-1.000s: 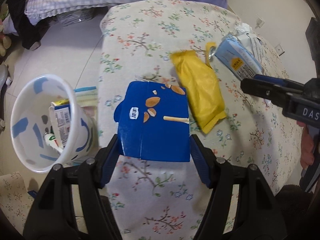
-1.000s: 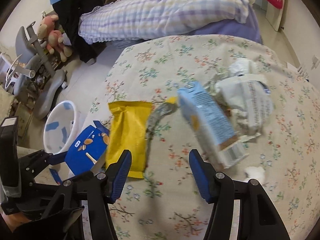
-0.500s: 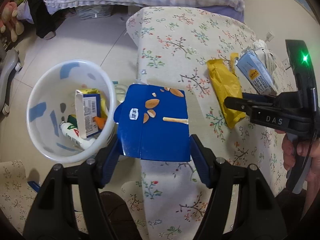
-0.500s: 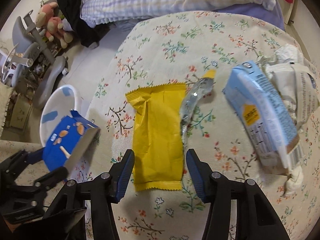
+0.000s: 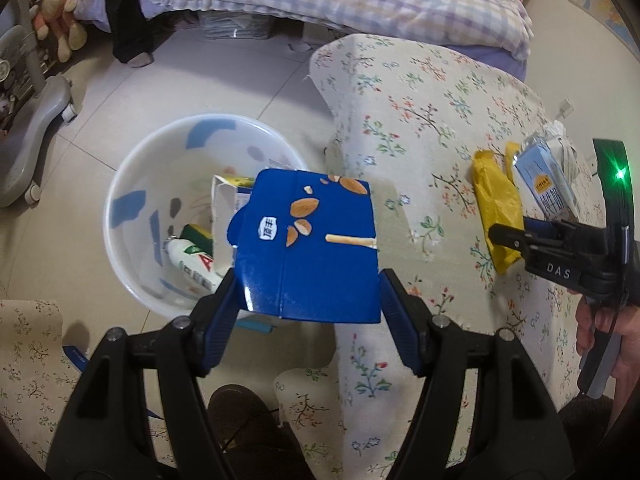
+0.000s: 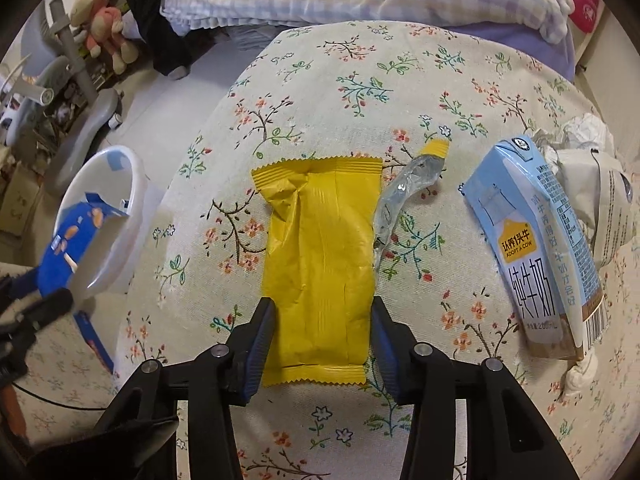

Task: Collect trash
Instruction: 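Grasp the yellow wrapper with the right tool while the left tool holds the blue carton, then drop the blue carton into the wastebasket by opening the left tool, then carry the yellow wrapper over the wastebasket and open the right tool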

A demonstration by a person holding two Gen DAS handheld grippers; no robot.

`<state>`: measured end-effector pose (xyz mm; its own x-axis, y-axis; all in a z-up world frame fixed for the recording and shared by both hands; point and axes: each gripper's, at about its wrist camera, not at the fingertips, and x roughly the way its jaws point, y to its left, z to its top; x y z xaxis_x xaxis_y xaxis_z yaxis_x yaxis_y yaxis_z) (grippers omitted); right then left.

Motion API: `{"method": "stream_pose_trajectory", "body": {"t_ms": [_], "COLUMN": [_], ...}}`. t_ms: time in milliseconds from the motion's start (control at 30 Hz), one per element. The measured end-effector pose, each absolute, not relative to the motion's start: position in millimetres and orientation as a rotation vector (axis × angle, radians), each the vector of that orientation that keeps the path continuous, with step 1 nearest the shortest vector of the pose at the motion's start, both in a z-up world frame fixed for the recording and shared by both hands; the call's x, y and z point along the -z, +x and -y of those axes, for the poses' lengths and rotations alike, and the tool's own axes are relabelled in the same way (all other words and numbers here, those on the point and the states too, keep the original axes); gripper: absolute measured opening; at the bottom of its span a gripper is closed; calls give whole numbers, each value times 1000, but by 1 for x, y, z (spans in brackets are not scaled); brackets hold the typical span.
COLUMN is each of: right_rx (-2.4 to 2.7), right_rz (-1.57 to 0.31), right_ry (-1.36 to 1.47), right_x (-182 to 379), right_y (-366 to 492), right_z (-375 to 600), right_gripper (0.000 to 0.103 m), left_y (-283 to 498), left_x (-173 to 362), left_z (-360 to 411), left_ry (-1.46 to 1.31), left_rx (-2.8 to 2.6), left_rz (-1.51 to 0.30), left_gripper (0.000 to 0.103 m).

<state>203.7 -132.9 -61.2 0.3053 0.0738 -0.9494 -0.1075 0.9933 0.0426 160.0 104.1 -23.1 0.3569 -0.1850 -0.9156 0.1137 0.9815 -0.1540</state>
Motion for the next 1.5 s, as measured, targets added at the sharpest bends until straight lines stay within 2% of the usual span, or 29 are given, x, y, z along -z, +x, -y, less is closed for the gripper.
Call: {"method": "stream_pose_trajectory", "body": {"t_ms": [133, 333, 767, 933, 1133, 1500], "right_rx": [-112, -133, -214, -235, -286, -404], "right_rz": [-1246, -1229, -1170, -1164, -1154, -1184], "right_ry": [-48, -59, -20, -22, -31, -70], "right_x": [59, 54, 31, 29, 26, 39], "right_y": [203, 204, 207, 210, 211, 228], "right_z": [129, 126, 101, 85, 57, -19], "right_gripper": [28, 19, 18, 18, 18, 18], "left_y": [161, 165, 170, 170, 163, 146], "left_x": [22, 22, 31, 35, 34, 48], "left_z": [-114, -129, -160, -164, -170, -201], "left_ry": [-68, -80, -101, -92, -59, -30], "left_rx": [156, 92, 9, -26, -61, -129], "left_rz": [-1167, -1131, -1091, -1117, -1104, -1146], "left_gripper": [69, 69, 70, 82, 88, 92]}}
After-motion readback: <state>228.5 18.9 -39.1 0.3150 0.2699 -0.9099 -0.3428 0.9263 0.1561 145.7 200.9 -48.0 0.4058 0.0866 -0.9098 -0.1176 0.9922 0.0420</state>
